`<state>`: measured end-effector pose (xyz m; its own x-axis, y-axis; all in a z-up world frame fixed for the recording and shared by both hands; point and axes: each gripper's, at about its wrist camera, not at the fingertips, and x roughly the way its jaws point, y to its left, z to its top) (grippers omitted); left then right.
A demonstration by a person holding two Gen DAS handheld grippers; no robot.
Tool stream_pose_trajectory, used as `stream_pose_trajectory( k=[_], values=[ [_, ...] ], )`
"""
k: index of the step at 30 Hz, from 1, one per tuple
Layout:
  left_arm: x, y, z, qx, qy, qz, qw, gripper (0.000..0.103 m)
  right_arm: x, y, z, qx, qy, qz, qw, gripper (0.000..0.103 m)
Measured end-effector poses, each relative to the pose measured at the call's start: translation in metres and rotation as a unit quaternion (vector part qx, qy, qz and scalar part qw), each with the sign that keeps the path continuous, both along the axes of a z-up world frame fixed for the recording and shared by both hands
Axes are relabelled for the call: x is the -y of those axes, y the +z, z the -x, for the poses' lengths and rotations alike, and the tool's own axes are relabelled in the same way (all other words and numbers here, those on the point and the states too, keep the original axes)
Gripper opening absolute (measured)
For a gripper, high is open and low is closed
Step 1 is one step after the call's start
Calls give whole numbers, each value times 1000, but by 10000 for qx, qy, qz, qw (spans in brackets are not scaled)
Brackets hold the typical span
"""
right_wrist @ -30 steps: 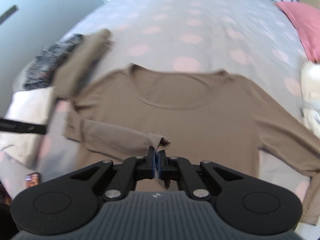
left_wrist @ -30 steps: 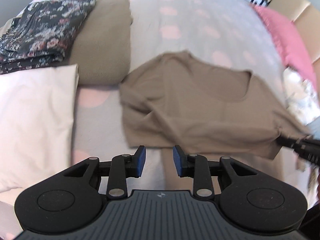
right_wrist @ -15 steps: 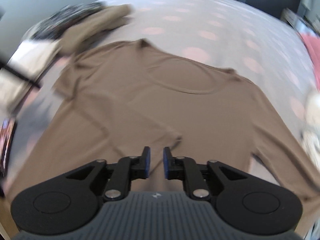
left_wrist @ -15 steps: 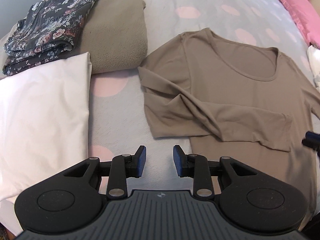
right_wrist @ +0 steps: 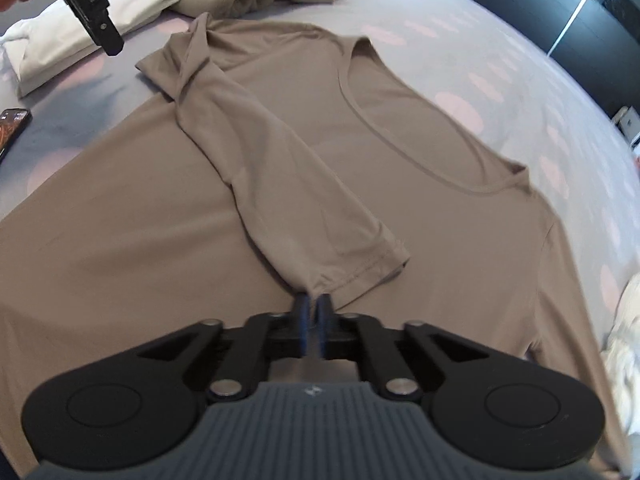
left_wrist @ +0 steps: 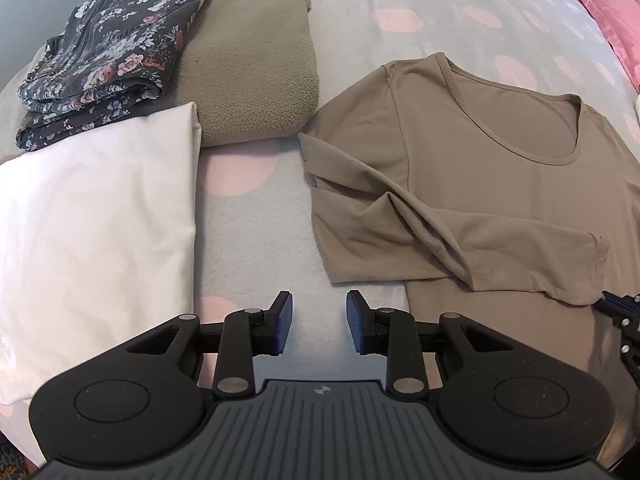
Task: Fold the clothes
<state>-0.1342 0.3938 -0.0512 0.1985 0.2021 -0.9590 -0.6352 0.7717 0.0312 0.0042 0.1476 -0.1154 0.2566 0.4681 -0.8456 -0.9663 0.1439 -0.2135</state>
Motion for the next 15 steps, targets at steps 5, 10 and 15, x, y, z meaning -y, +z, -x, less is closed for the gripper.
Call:
stream_pose_trajectory(
  k=[5,10,15],
  values=[
    [1,3,3,-11,-17,-113,9999,27,-2,49,-1,-117,-178,-622,9978,2],
    [3,0,7,-93,-96,-226,9997,27,-4,104,-3,-323,-448,-1349,9893,2],
    [6,-7,10,-202,-207,-294,9991,27,-5,150,-16,-539,-862,-1976,9750,2]
  ],
)
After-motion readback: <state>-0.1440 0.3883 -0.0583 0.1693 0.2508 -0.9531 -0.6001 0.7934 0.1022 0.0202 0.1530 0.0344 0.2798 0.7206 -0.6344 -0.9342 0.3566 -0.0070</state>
